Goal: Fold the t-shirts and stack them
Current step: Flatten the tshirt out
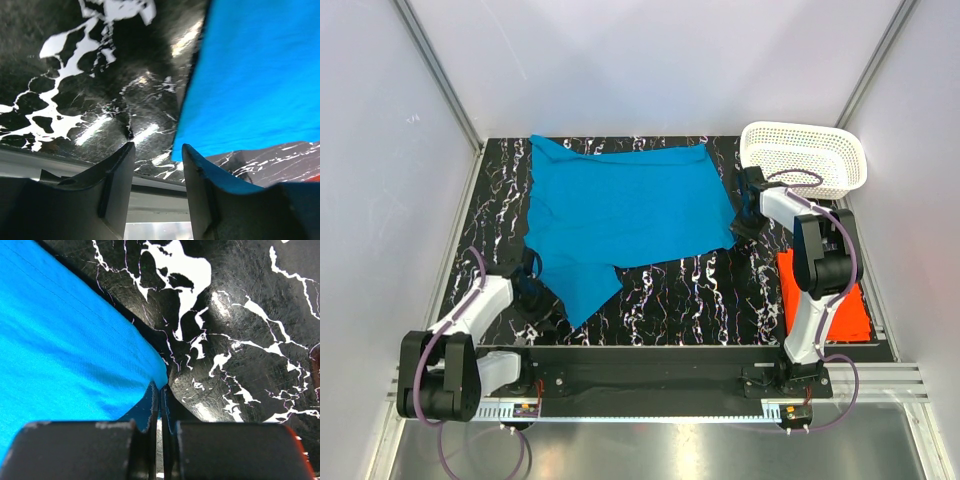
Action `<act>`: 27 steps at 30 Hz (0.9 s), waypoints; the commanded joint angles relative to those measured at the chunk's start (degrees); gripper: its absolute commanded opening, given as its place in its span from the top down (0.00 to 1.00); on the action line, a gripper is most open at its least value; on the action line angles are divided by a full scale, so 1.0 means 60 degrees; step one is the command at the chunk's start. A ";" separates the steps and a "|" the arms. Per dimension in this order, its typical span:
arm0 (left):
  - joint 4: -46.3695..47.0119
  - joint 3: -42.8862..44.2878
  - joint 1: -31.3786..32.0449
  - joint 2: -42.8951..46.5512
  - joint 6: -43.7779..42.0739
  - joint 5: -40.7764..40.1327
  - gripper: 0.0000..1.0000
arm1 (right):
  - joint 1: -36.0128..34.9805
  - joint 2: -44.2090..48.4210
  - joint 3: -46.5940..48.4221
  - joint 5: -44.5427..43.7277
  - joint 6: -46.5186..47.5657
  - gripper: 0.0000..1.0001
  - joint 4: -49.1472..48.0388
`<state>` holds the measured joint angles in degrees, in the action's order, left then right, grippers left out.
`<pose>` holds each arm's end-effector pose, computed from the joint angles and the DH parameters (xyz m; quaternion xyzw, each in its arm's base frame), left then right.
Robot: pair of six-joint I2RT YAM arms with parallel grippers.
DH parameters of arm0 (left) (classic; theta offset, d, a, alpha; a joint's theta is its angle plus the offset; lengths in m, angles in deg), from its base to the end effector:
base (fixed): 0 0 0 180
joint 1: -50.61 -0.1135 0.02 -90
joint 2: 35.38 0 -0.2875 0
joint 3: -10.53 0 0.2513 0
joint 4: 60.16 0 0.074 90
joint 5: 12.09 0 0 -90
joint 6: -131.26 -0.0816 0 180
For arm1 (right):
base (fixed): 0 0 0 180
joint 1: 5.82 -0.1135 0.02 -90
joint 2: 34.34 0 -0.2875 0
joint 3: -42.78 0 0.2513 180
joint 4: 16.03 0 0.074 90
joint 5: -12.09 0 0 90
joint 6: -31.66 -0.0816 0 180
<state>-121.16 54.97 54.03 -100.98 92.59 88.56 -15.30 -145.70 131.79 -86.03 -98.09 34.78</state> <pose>0.1554 -0.0244 0.1319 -0.3975 0.9104 -0.1135 0.0179 0.3984 0.0548 0.1375 0.2676 0.9498 -0.0028 0.1620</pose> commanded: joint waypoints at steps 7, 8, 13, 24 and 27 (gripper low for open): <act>0.0348 -0.0258 0.0558 0.0300 0.1099 -0.0193 0.52 | -0.0032 0.0438 -0.0375 -0.0273 0.0296 1.00 -0.0116; 0.0348 -0.0199 0.0572 0.0212 0.1069 -0.0295 0.52 | -0.0032 0.0453 -0.0389 -0.0287 0.0325 1.00 -0.0130; 0.0363 0.0443 0.0617 -0.0607 0.0763 -0.0984 0.52 | -0.0032 0.0453 -0.0448 -0.0215 0.0384 1.00 -0.0145; 0.0290 0.1120 0.0718 -0.1356 0.0571 -0.1585 0.51 | -0.0032 0.0482 -0.0419 -0.0229 0.0443 1.00 -0.0189; 0.0377 0.1193 0.0836 -0.1648 0.0600 -0.1761 0.51 | -0.0032 0.0453 -0.0419 -0.0199 0.0414 1.00 -0.0203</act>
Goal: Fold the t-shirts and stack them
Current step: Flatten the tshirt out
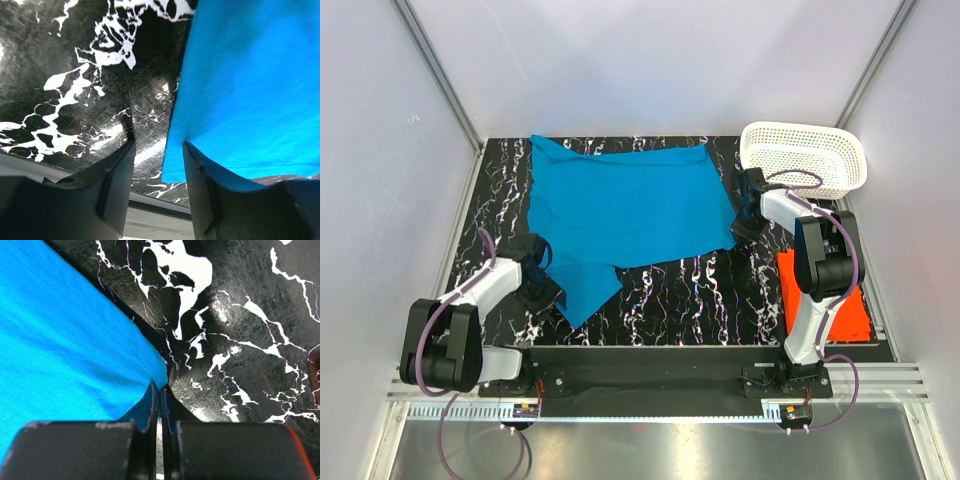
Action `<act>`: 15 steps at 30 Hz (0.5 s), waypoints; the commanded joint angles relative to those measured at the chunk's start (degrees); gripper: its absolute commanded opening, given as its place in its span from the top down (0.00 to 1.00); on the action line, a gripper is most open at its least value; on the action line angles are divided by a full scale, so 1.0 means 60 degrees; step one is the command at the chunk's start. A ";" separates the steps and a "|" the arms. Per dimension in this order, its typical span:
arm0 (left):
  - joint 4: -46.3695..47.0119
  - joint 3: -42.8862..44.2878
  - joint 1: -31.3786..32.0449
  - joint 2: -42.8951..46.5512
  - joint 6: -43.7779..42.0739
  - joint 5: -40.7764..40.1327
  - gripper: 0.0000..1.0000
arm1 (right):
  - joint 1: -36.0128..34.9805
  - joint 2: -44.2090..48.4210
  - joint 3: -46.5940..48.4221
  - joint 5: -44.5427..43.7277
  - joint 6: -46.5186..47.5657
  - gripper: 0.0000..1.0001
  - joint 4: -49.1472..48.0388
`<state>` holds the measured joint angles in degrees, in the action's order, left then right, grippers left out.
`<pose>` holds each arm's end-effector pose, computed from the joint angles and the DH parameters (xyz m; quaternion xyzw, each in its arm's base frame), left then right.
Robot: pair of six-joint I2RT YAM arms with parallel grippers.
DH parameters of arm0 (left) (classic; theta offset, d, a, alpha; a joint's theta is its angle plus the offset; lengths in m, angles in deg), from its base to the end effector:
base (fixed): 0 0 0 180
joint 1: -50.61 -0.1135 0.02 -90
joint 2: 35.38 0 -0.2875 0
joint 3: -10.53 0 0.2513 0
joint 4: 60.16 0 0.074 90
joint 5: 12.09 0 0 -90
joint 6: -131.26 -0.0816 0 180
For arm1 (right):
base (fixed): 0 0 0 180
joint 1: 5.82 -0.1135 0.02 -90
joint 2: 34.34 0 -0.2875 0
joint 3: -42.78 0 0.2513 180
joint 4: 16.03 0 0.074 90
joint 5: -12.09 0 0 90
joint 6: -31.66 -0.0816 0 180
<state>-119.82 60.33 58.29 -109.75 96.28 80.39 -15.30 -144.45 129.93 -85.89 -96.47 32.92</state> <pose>0.1846 -0.0285 0.1311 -0.3999 0.9149 -0.0446 0.0317 0.3947 0.0544 0.1383 0.2544 0.9518 0.0004 0.1712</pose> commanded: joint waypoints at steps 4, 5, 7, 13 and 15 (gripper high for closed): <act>0.0375 0.0447 0.0213 -0.0611 -0.0045 -0.0384 0.52 | -0.0032 0.0216 -0.0080 -0.0177 0.0159 1.00 0.0091; 0.0477 0.0462 0.0228 -0.0671 -0.0030 -0.0384 0.52 | -0.0018 0.0201 -0.0065 -0.0192 0.0144 1.00 0.0077; 0.0551 0.0550 0.0316 -0.0861 -0.0045 -0.0384 0.52 | -0.0032 0.0201 -0.0080 -0.0148 0.0144 1.00 0.0062; 0.0814 0.0418 0.0346 -0.1359 -0.0030 -0.0634 0.56 | -0.0018 0.0172 0.0008 -0.0119 0.0159 1.00 0.0047; 0.0990 0.0520 0.0360 -0.1651 -0.0219 -0.0575 0.72 | -0.0032 0.0187 0.0022 -0.0104 0.0173 1.00 0.0062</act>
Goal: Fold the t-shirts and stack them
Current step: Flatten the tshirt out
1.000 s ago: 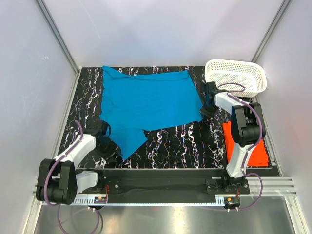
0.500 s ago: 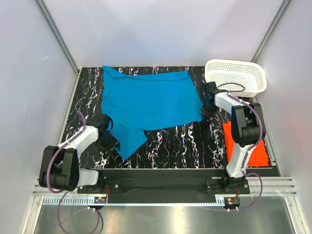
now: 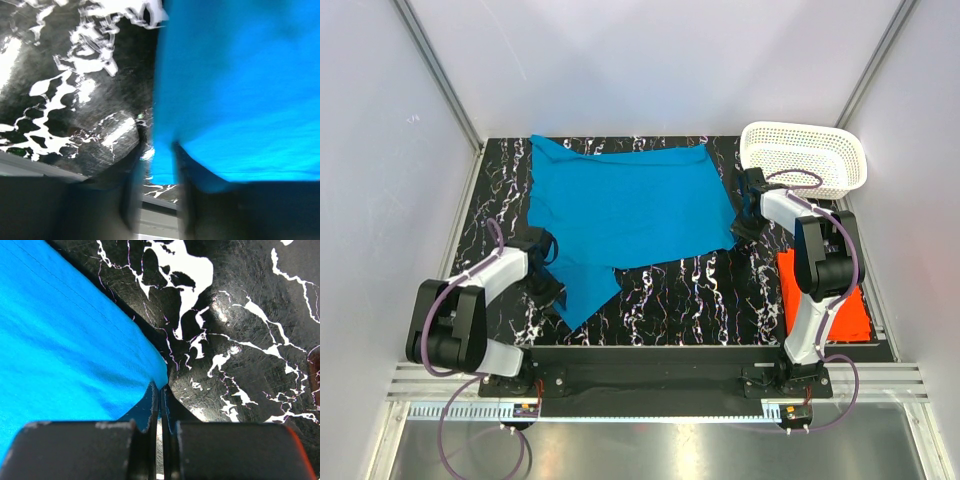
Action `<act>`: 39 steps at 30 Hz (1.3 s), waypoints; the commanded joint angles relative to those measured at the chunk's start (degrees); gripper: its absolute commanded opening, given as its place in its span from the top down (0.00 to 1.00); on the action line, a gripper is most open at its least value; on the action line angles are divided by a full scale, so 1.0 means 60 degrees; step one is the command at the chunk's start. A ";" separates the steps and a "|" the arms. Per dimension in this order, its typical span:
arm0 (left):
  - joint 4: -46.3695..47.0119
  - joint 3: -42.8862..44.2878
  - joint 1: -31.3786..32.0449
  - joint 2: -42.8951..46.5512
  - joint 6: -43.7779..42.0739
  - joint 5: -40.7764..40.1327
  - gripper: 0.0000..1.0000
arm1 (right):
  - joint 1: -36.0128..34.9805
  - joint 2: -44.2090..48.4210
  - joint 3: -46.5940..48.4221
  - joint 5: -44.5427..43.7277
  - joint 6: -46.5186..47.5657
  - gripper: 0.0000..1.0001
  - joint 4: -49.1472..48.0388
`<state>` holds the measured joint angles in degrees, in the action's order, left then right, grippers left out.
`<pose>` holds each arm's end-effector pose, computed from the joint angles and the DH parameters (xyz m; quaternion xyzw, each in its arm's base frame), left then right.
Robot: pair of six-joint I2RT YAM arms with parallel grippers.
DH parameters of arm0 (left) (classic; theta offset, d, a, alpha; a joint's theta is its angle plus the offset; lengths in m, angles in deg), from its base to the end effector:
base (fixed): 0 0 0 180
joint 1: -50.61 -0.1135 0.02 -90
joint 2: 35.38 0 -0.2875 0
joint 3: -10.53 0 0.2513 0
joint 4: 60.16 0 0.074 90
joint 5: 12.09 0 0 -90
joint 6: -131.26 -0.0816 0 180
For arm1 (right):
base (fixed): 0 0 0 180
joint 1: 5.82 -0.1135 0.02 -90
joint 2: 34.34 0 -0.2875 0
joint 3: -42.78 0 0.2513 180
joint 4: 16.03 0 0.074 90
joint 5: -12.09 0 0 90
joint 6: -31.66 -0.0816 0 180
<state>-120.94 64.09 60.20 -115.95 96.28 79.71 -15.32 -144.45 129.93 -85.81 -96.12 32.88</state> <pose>0.1995 -0.0363 0.1275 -0.3857 0.9223 -0.0236 0.0079 0.3948 0.0547 0.1383 0.2512 0.9527 0.0007 0.1713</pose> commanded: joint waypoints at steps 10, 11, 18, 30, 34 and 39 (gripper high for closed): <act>0.1220 0.0743 0.0014 -0.1029 -0.1025 -0.0901 0.96 | -0.0014 0.0289 -0.0080 -0.0046 0.0174 1.00 0.0055; 0.1162 0.0802 0.0028 -0.0956 -0.1084 -0.0901 1.00 | -0.0028 0.0304 -0.0109 -0.0045 0.0203 1.00 0.0055; 0.0430 0.1445 0.0014 0.1371 -0.1874 -0.1208 1.00 | -0.0029 0.0626 -0.0051 0.0262 0.0218 1.00 0.0055; -0.0684 0.6263 0.0014 0.2971 -0.3881 -0.3083 1.00 | -0.0102 0.1723 0.1529 0.1126 0.0891 1.00 0.0157; -0.0100 0.7976 0.0014 0.2970 -0.5140 -0.3201 1.00 | -0.0175 0.2295 0.2802 0.1288 0.1227 1.00 0.0347; 0.1145 0.9676 0.0014 0.3204 -0.7132 -0.2338 1.00 | -0.0219 0.3216 0.3757 0.1901 0.1404 1.00 0.0421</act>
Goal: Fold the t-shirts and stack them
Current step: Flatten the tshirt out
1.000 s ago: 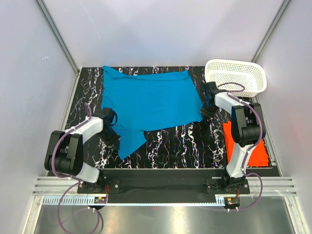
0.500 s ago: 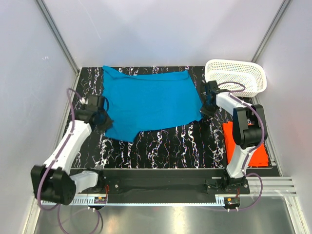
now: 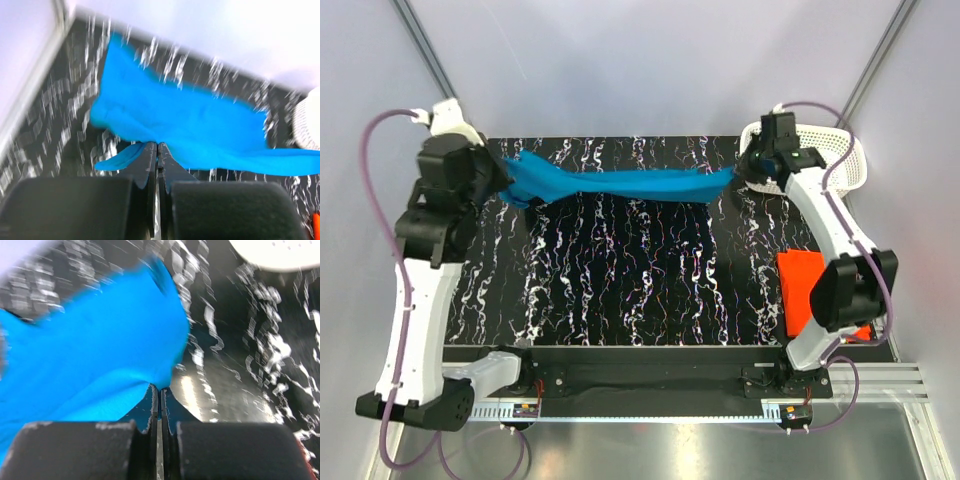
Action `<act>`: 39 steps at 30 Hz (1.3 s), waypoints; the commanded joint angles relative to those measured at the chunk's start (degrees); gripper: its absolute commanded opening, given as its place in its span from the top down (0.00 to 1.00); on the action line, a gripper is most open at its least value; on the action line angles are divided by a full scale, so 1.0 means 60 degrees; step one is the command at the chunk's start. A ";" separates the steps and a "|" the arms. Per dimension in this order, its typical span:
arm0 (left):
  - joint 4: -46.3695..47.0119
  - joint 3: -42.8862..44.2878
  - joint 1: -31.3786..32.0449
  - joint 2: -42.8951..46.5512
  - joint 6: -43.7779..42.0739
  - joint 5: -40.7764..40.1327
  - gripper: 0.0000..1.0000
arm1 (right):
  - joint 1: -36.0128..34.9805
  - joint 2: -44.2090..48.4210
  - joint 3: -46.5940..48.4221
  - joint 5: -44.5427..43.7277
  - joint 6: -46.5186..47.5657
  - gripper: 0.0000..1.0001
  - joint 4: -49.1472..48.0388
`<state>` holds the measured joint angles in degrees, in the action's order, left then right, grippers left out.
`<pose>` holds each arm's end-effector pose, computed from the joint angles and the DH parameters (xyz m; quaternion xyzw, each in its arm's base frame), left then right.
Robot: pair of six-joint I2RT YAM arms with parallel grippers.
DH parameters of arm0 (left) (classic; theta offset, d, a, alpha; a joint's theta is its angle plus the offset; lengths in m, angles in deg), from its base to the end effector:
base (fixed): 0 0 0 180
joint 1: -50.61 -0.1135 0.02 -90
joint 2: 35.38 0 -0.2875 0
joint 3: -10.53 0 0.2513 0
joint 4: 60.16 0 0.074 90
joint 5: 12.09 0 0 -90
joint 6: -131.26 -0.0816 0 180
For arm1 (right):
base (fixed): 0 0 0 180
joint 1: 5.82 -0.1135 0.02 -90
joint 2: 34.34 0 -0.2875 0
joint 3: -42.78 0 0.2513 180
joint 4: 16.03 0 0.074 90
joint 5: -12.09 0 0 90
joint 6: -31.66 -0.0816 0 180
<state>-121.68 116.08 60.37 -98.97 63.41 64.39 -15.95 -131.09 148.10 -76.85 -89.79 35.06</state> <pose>0.2235 -0.0191 0.4877 -0.1550 0.7992 -0.0650 0.5771 0.4102 0.0748 0.3313 0.1657 0.9002 0.1508 0.3734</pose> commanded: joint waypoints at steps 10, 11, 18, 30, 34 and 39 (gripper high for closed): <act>0.1271 0.4673 0.0351 0.2158 -0.2682 0.0436 1.00 | -0.0099 0.4945 0.0425 0.1097 0.0464 1.00 0.0350; 0.1271 0.4994 0.0366 0.2321 -0.2536 0.0466 1.00 | -0.0113 0.5557 0.0380 0.1127 0.0523 1.00 0.0350; 0.1125 0.5994 0.0570 0.2821 -0.2374 0.0130 1.00 | -0.0113 0.7218 0.0613 0.1053 0.0349 1.00 0.0335; 0.6495 -0.1134 0.0718 0.1445 -0.3633 -0.2475 1.00 | -0.0099 0.3121 -0.1508 0.0074 0.0448 1.00 -0.3044; 0.8519 -0.2823 0.0045 -0.0427 -0.3811 -0.2480 1.00 | 0.0003 0.0603 -0.1383 -0.0411 0.0743 1.00 -0.4835; 1.0073 -0.3118 -0.1024 -0.3703 -0.2800 -0.1633 1.00 | 0.0223 -0.2826 0.0564 -0.0250 0.0787 1.00 -0.5231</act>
<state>-77.88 95.82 57.77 -116.96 43.41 54.23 -15.69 -145.06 143.22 -76.15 -86.73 11.72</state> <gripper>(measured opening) 0.012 0.018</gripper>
